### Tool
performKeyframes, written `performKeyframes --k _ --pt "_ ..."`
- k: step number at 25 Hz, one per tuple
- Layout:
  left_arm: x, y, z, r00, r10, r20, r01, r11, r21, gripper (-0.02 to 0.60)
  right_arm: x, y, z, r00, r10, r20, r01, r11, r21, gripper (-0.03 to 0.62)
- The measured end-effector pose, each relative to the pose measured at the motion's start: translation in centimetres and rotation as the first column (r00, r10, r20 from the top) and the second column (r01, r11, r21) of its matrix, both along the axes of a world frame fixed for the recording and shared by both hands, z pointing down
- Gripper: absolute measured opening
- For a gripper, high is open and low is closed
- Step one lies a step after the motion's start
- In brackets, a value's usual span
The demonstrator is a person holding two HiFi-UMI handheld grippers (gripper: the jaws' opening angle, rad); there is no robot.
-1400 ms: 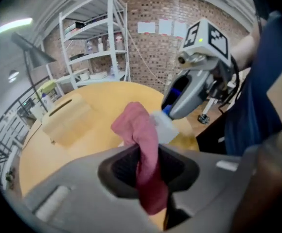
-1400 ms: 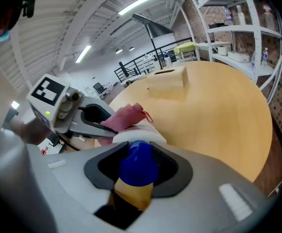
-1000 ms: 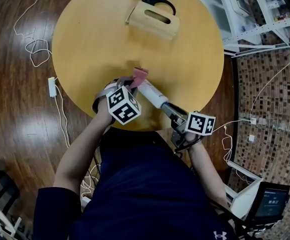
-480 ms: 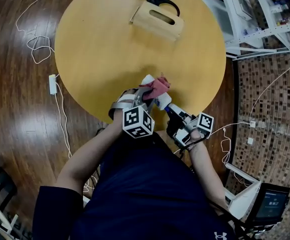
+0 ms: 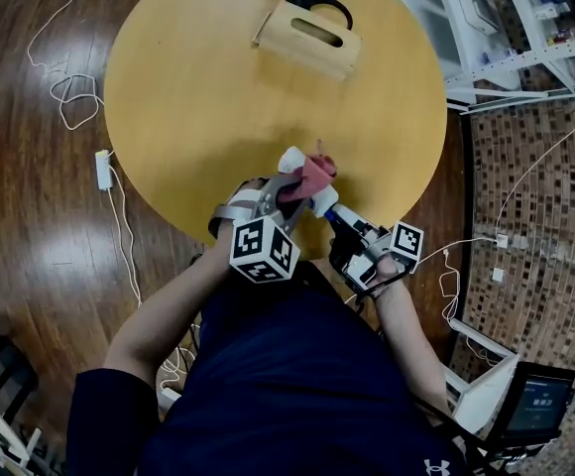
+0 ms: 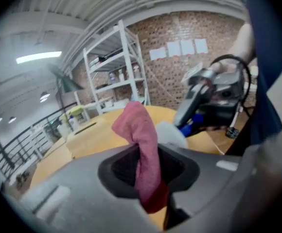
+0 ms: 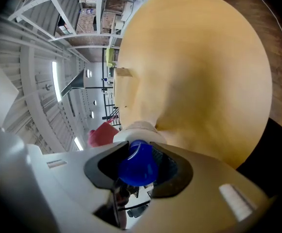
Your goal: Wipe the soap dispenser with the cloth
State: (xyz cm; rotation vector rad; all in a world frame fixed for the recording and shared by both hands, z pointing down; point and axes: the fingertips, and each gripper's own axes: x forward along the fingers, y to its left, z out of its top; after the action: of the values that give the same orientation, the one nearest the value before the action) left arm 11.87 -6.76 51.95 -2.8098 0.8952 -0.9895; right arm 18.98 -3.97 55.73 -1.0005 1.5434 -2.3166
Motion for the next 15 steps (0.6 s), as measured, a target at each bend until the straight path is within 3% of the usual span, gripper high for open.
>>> performKeyframes --k 2,3,6,9,12,15 --pt "2.7 2.2 -0.6 0.994 0.110 0.010 -0.110 0.992 0.068 0.091 -0.1 0.1 0.0 1.000 0.006 0.001 -0.006 1.000 -0.010 0.137" --pt "3.1 2.3 -0.1 0.993 0.118 0.030 -0.120 0.989 0.087 0.092 0.0 0.0 0.0 1.000 0.014 -0.001 -0.014 1.000 -0.016 0.137" --pt "0.9 0.2 3.5 0.993 0.021 0.114 -0.023 1.000 0.016 0.091 0.6 -0.5 -0.4 0.999 0.028 -0.025 -0.029 0.999 -0.024 0.138" --pt "-2.7 -1.6 6.2 0.981 -0.073 0.179 0.091 0.992 -0.091 0.091 0.9 -0.9 -1.1 0.998 0.012 -0.058 -0.013 1.000 -0.020 0.138" --pt "-3.9 -2.1 5.1 0.985 -0.095 0.146 0.112 0.988 -0.110 0.091 0.6 -1.3 -1.8 0.995 -0.014 -0.100 0.015 1.000 0.001 0.138" --pt "-2.3 -1.8 2.7 0.995 -0.071 0.064 0.077 0.993 -0.087 0.091 -0.4 -1.5 -2.4 0.992 -0.036 -0.121 0.040 0.999 0.027 0.138"
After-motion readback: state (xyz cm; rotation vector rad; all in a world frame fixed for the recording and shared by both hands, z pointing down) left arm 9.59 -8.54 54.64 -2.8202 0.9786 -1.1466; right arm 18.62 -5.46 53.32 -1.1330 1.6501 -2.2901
